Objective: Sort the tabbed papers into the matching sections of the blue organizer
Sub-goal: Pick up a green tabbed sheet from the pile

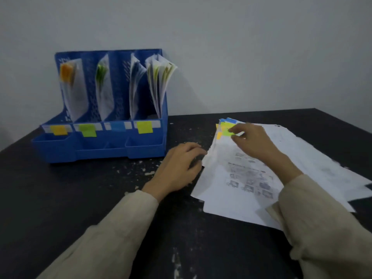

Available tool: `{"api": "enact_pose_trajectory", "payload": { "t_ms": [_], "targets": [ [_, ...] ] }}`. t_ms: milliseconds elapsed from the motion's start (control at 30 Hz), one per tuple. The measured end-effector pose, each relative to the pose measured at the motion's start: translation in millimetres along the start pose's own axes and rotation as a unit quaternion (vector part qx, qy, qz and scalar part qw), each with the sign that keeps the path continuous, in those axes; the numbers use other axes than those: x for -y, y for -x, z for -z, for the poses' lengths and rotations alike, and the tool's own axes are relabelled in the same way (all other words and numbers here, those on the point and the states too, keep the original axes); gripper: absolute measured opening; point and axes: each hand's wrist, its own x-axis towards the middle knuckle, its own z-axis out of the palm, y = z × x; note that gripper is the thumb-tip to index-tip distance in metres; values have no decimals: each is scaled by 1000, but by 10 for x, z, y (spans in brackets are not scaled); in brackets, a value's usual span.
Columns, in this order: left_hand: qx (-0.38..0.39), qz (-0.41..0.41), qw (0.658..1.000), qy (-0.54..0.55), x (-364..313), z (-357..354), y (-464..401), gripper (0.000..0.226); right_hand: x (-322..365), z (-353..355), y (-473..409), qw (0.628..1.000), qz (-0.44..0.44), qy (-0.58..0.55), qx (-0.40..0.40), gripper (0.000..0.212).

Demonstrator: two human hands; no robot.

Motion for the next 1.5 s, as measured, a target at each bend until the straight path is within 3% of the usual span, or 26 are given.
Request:
{"api": "enact_pose_trajectory", "payload": {
  "t_ms": [67,200,333,500,600,667,767,867,967,1067,1200,1300,1400,1500],
  "targets": [
    [30,-7,1000,2,-54,-81,-4,31,-258,60,-22,993,-100,60,9,30],
    [135,9,990,-29,-25,-187,92,40,-650,155,36,941,-275,187,58,35],
    [204,17,978,-25,15,-218,177,59,-870,262,67,928,-334,161,44,57],
    [226,21,974,-19,36,-233,188,73,-875,340,68,955,-294,17,-17,45],
    [227,13,974,-18,48,-235,204,83,-841,336,107,946,-297,-87,-93,65],
    [232,16,972,-25,26,-227,202,74,-851,323,93,936,-299,-121,-139,66],
    [241,22,970,-37,-14,-218,202,61,-842,329,77,941,-268,-80,-191,41],
    [244,24,969,-35,-14,-217,196,63,-804,317,87,951,-222,-17,-215,9],
    [241,24,970,-37,4,-234,198,66,-806,268,96,949,-200,72,-234,21],
    [236,21,971,-36,13,-243,206,62,-806,248,96,937,-126,87,-315,23],
    [213,38,976,6,10,-228,195,66,-716,309,45,924,-63,-104,-362,30],
    [105,65,984,128,4,-176,177,69,-548,364,35,891,-74,-285,-346,35],
    [-9,125,962,244,12,-71,148,72,-371,329,0,854,-79,-389,-336,17],
    [-31,166,927,334,107,109,143,55,-129,241,-55,842,-68,-443,-299,19]
  ]
}}
